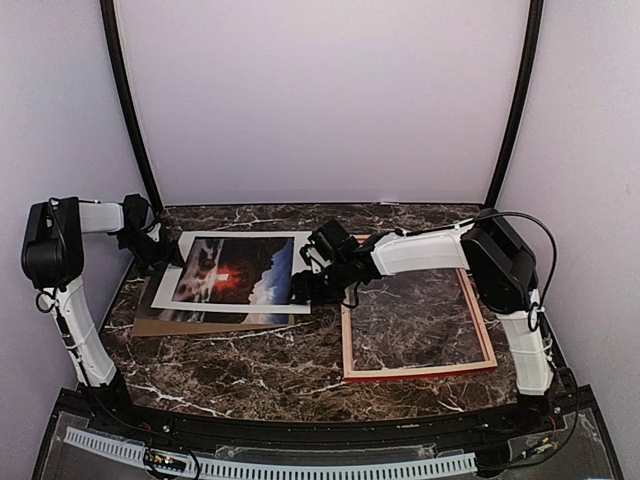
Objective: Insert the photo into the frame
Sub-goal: Pick up the mat board from the center of the board.
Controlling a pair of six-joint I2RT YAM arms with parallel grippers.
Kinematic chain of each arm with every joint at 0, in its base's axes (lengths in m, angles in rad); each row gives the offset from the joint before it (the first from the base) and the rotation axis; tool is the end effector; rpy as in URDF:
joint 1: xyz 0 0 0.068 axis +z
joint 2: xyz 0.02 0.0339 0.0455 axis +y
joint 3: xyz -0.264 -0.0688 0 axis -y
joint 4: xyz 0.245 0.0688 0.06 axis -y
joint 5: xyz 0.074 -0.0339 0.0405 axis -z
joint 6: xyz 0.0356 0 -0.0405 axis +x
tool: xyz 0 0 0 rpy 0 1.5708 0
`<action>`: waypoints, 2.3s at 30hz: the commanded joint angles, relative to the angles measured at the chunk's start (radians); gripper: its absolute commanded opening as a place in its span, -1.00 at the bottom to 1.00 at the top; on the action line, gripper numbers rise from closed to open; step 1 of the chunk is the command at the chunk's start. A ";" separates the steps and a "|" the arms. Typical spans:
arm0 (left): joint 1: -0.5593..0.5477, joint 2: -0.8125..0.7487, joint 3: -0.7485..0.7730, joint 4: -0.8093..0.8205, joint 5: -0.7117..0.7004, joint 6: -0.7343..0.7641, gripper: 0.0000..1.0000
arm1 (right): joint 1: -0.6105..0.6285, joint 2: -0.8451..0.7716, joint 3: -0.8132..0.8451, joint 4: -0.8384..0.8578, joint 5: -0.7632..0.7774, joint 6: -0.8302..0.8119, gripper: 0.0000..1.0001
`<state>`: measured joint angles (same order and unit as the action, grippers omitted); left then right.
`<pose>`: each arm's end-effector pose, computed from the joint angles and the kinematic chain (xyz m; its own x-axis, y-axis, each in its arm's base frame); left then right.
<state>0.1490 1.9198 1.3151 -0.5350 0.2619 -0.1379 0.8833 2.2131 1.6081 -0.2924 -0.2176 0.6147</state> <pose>0.3883 0.0490 0.1732 -0.8849 -0.2671 -0.3816 -0.1596 0.9435 -0.2904 0.2997 0.3771 0.1499 -0.8897 -0.1962 -0.4122 -0.4002 0.7696 0.4975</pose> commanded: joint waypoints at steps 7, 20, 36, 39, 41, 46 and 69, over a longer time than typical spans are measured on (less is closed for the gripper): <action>0.008 0.031 0.021 -0.046 -0.011 0.032 0.63 | -0.004 0.033 -0.012 0.039 -0.030 0.037 0.46; 0.009 0.020 -0.004 -0.041 0.098 0.032 0.56 | -0.004 0.049 -0.007 0.080 -0.090 0.063 0.43; 0.004 -0.021 -0.046 -0.009 0.114 0.040 0.27 | -0.012 0.034 -0.051 0.107 -0.098 0.072 0.42; -0.020 -0.022 -0.049 -0.010 0.075 0.049 0.22 | -0.012 0.039 -0.049 0.110 -0.103 0.072 0.42; -0.043 -0.019 -0.049 -0.016 0.036 0.058 0.21 | -0.012 0.042 -0.045 0.111 -0.108 0.069 0.42; -0.098 -0.008 -0.041 -0.040 -0.066 0.075 0.21 | -0.012 0.048 -0.037 0.108 -0.117 0.065 0.42; -0.141 -0.056 -0.025 -0.065 -0.187 0.085 -0.39 | -0.038 -0.043 0.001 -0.001 -0.117 -0.031 0.46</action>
<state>0.0063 1.9049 1.2907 -0.5385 0.1013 -0.0620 0.8566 2.2208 1.5860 -0.2192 -0.3439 0.6250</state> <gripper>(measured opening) 0.306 0.727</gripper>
